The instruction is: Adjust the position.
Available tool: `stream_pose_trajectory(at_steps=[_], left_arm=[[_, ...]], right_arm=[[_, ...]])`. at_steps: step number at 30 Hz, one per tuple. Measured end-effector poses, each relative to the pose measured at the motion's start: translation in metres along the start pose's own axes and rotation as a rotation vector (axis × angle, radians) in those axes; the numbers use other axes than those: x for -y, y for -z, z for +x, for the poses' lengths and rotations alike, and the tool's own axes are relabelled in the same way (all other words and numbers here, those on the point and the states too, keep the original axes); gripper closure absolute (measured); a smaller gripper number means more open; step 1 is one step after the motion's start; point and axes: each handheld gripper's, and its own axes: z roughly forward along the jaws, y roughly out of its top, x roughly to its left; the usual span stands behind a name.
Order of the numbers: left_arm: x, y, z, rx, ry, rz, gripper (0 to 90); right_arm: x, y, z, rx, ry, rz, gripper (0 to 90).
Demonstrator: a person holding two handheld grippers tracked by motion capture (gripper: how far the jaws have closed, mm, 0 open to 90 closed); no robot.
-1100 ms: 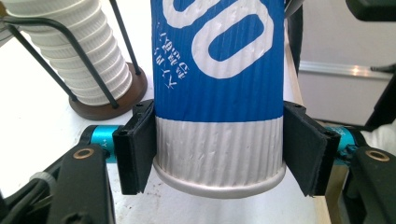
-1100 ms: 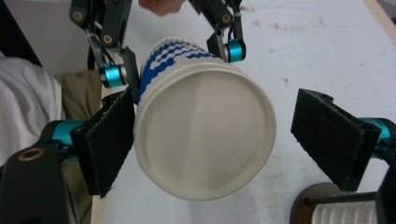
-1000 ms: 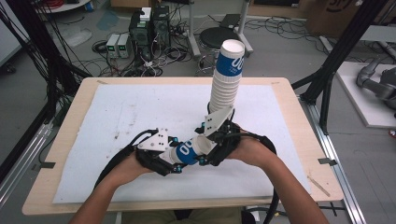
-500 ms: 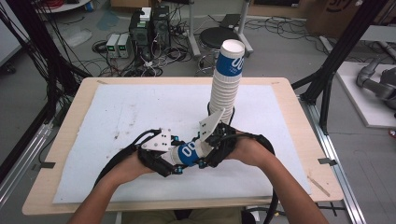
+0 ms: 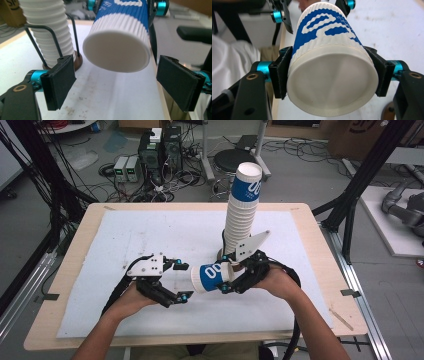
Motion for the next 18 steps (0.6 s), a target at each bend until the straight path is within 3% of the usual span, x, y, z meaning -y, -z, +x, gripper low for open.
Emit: stream_pose_trajectory(at_steps=[1,3,4,10,18], left_arm=[[0.001,0.001,0.001,-0.001,0.009,-0.02,15.4],[0.003,0.003,0.001,0.0,0.02,-0.047,15.4],[0.004,0.003,0.001,-0.002,0.023,-0.056,15.4],[0.006,0.001,0.0,0.009,0.045,-0.113,13.6],[0.005,-0.005,-0.003,0.034,0.047,-0.14,12.8]], right_arm=[[0.005,0.001,-0.001,0.003,-0.011,-0.047,30.7],[0.008,0.0,-0.001,0.005,-0.016,-0.069,30.7],[0.014,-0.001,-0.002,0.001,-0.031,-0.113,30.7],[0.027,-0.01,-0.002,-0.025,-0.073,-0.205,30.7],[0.034,-0.02,-0.003,-0.065,-0.09,-0.255,30.7]])
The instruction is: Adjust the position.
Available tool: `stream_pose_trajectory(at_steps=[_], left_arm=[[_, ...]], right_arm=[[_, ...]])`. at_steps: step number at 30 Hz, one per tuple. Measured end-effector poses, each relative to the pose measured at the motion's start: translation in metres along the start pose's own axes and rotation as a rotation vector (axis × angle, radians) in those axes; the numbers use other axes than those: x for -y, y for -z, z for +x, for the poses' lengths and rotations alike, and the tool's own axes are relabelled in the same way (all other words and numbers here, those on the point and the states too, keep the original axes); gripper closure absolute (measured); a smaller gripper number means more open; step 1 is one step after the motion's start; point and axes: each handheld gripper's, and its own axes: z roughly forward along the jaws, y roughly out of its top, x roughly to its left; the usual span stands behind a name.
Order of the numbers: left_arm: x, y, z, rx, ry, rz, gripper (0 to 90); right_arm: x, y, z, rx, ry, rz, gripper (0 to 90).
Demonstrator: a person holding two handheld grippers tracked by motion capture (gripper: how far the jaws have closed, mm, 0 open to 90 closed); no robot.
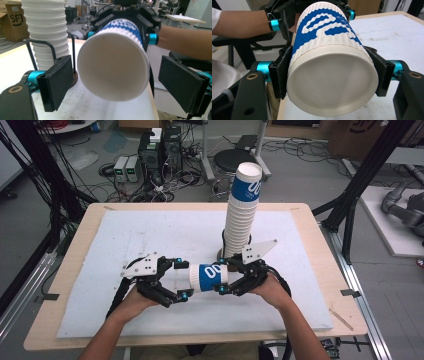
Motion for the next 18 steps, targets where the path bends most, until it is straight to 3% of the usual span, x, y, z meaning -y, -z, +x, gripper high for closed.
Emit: stream_pose_trajectory(at_steps=[4,10,12,18], left_arm=[[0.0015,-0.0035,0.0001,0.009,0.012,0.004,12.8],[0.0025,-0.0088,-0.0005,0.025,0.016,0.015,13.2],[0.0025,-0.0096,-0.0007,0.037,-0.001,0.021,21.4],[0.002,-0.0091,0.001,0.056,-0.006,0.049,29.0]], right_arm=[[0.0043,-0.0021,-0.001,-0.041,-0.008,-0.048,30.7],[0.0063,-0.0044,-0.001,-0.055,-0.012,-0.048,30.7],[0.0067,-0.0054,-0.0006,-0.058,-0.012,-0.046,30.7],[0.0085,-0.0049,-0.0003,-0.063,-0.012,-0.03,32.0]])
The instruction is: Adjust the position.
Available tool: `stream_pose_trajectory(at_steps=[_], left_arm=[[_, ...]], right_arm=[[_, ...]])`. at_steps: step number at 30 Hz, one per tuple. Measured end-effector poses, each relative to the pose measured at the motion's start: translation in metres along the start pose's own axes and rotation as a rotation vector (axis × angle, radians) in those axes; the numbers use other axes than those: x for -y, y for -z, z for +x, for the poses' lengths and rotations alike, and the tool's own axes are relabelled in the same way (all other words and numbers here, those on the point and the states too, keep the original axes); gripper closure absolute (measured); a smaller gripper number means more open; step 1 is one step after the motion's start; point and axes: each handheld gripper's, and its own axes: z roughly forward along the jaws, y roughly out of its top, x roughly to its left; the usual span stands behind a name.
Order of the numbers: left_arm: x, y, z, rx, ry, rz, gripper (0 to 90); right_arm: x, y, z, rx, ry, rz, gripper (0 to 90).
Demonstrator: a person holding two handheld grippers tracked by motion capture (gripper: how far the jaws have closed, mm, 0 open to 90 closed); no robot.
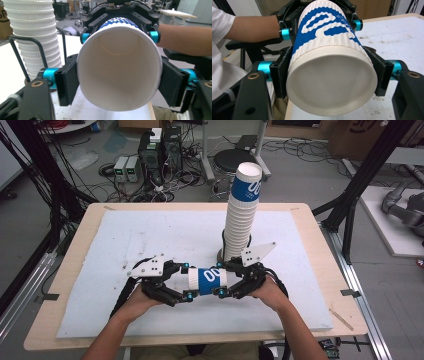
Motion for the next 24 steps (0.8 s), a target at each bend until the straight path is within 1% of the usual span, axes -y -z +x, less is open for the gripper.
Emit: stream_pose_trajectory(at_steps=[4,5,6,7,10,12,14,15,16,18,21,22,24], left_arm=[[-0.003,0.001,0.0,0.005,-0.01,0.028,32.2],[-0.004,0.001,0.0,0.004,-0.01,0.035,32.4],[-0.005,0.001,0.0,0.003,-0.012,0.042,32.4],[-0.006,0.001,0.0,-0.001,-0.013,0.049,32.4],[-0.009,0.002,0.0,-0.012,-0.02,0.08,32.4],[-0.011,0.002,0.0,-0.021,-0.024,0.102,32.3],[-0.014,0.003,0.0,-0.031,-0.031,0.135,32.3],[-0.016,0.002,0.0,-0.035,-0.035,0.158,32.2],[-0.018,0.002,0.0,-0.038,-0.042,0.179,32.2],[-0.021,0.0,0.0,-0.044,-0.05,0.214,32.2],[-0.024,-0.003,0.001,-0.049,-0.057,0.268,32.2],[-0.025,-0.004,0.001,-0.052,-0.06,0.285,32.2],[-0.026,-0.006,0.001,-0.051,-0.064,0.314,32.2]], right_arm=[[0.001,-0.001,0.001,0.008,-0.017,0.023,31.0],[0.0,-0.002,0.002,0.017,-0.022,0.03,27.7],[0.0,-0.003,0.003,0.033,-0.031,0.04,20.5],[-0.001,-0.003,0.004,0.044,-0.041,0.048,18.0],[-0.005,0.001,0.006,0.056,-0.033,0.057,18.0],[-0.008,0.004,0.007,0.09,-0.024,0.082,18.0],[-0.013,0.006,0.009,0.113,0.004,0.114,18.0],[-0.016,0.007,0.009,0.124,0.029,0.143,18.0],[-0.02,0.006,0.012,0.154,0.056,0.181,18.0],[-0.026,0.004,0.014,0.168,0.101,0.238,18.0],[-0.036,-0.002,0.017,0.177,0.159,0.325,18.0],[-0.038,-0.004,0.018,0.182,0.176,0.36,18.0],[-0.043,-0.008,0.019,0.19,0.2,0.411,18.0]])
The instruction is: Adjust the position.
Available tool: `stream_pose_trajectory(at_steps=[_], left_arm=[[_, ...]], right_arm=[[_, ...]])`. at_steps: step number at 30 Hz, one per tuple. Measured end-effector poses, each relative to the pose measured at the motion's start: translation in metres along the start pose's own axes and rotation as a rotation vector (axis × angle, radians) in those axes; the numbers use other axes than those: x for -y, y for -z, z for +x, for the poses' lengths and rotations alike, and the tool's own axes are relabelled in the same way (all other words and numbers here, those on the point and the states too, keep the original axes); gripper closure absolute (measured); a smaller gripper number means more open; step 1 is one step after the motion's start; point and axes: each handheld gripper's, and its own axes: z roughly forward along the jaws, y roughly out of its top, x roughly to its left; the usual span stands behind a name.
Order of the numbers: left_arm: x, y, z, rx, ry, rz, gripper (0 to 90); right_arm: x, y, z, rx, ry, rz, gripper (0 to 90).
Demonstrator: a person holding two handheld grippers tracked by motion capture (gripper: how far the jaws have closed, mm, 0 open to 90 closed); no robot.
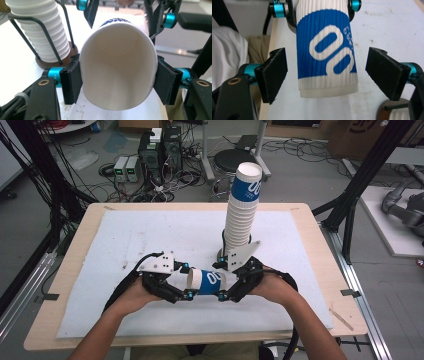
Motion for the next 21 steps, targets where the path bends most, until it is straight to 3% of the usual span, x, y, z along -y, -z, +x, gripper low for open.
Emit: stream_pose_trajectory(at_steps=[8,16,21], left_arm=[[-0.008,-0.001,0.003,-0.004,0.017,0.074,32.1],[-0.021,-0.004,0.003,-0.001,-0.001,0.164,31.9],[-0.025,-0.008,0.003,0.004,0.012,0.193,31.6]], right_arm=[[-0.015,-0.005,0.0,0.013,0.052,0.137,18.0],[-0.022,-0.015,-0.001,0.018,0.07,0.207,18.0],[-0.024,-0.023,-0.001,-0.004,0.073,0.232,18.1]])
